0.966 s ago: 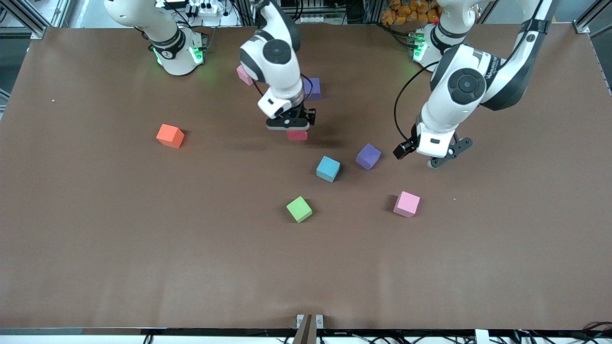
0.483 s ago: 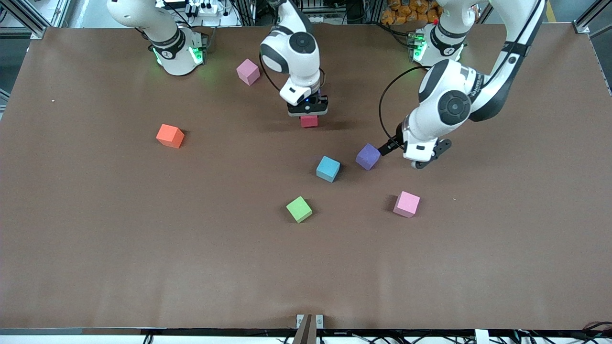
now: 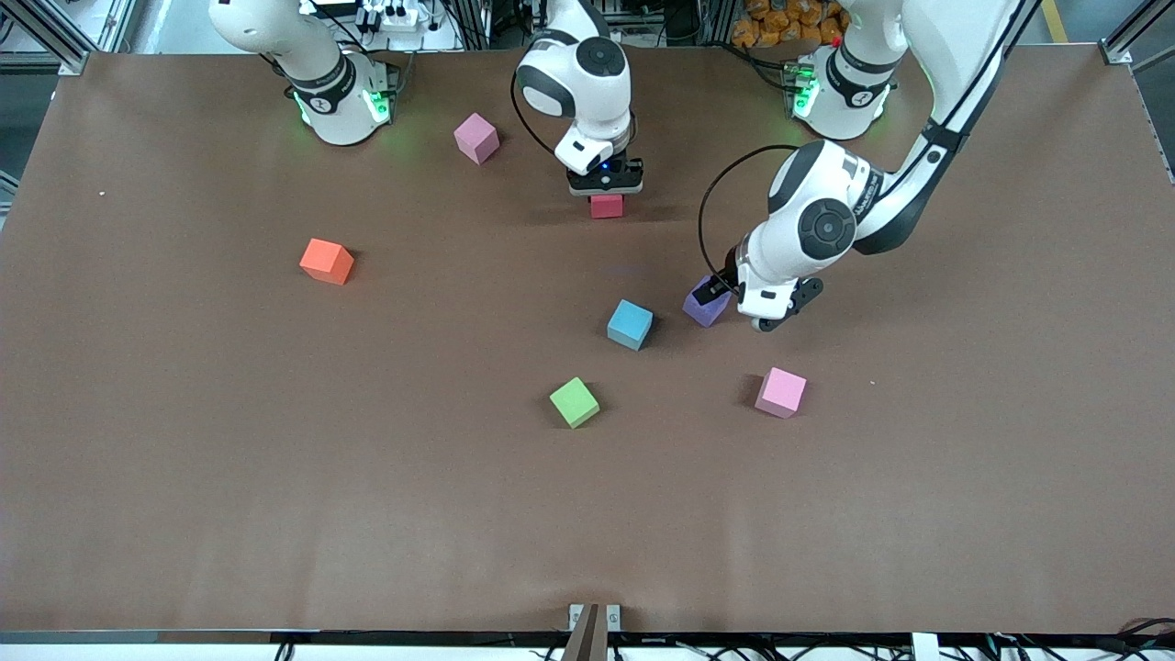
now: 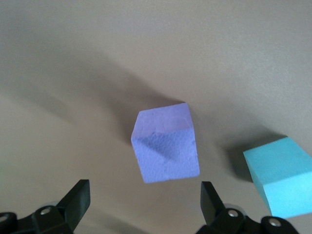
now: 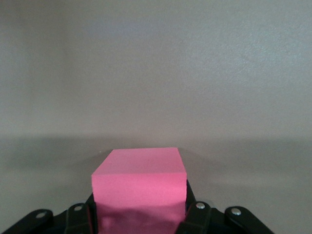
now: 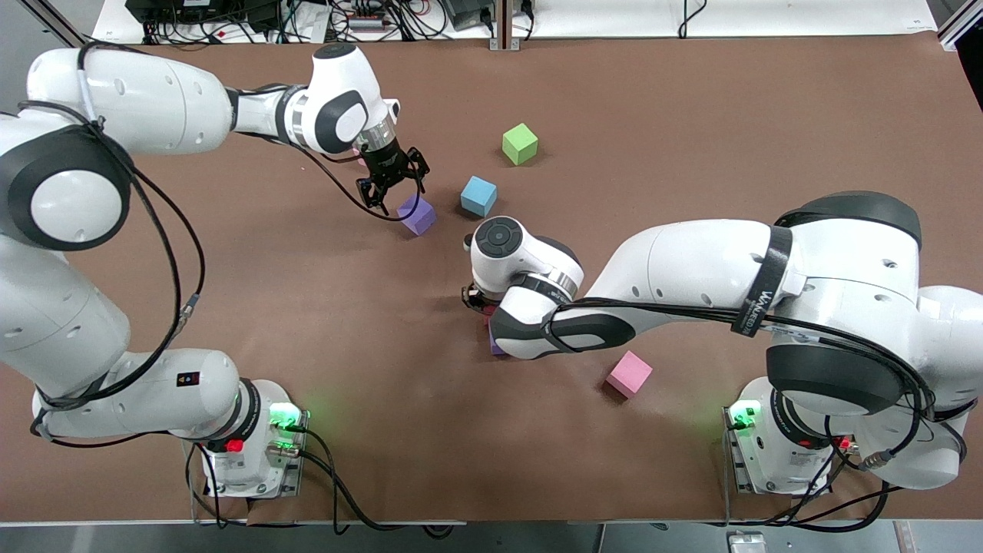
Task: Arrange blocks into number 1
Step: 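Place the magenta cube beside purple while the left gripper grasps another purple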
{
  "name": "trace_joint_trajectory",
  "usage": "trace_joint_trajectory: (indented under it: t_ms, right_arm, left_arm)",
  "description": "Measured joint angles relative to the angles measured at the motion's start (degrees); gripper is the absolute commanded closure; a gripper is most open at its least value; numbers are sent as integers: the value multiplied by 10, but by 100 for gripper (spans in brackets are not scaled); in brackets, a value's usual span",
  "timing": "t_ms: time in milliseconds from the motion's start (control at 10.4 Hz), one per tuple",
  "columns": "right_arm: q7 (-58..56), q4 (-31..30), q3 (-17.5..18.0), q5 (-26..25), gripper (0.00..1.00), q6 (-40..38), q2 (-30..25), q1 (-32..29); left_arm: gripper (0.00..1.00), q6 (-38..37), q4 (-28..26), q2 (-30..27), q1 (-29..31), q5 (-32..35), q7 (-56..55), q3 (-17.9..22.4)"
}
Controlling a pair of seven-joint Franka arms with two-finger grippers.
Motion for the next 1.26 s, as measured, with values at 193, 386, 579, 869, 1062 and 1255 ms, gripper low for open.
trace_joint_trajectory:
  t_ms: [193,386,579,869,1062,1255]
  right_arm:
    - [1,-2,0,0,46,0,1,0]
    - [2,-3,-1,0,21,-1,2,-2]
    - [5,-4,-2,0,0,-2,2,-5]
    - [22,-2,-5,0,0,-10,-7,-15]
    - [23,-7,-5,-16,0,-59,-60,-55]
    - [21,-48,17,-63,0,-81,-139,-145]
  left_arm:
    - [0,25,1,21,-6,0,0,3]
    - [0,30,2,32,-13,0,0,6]
    - [0,38,2,37,-14,0,-1,6]
    - [0,54,2,53,-15,0,-2,7]
    - [0,59,2,60,-17,0,-3,12]
    - [0,63,3,69,-21,0,-3,24]
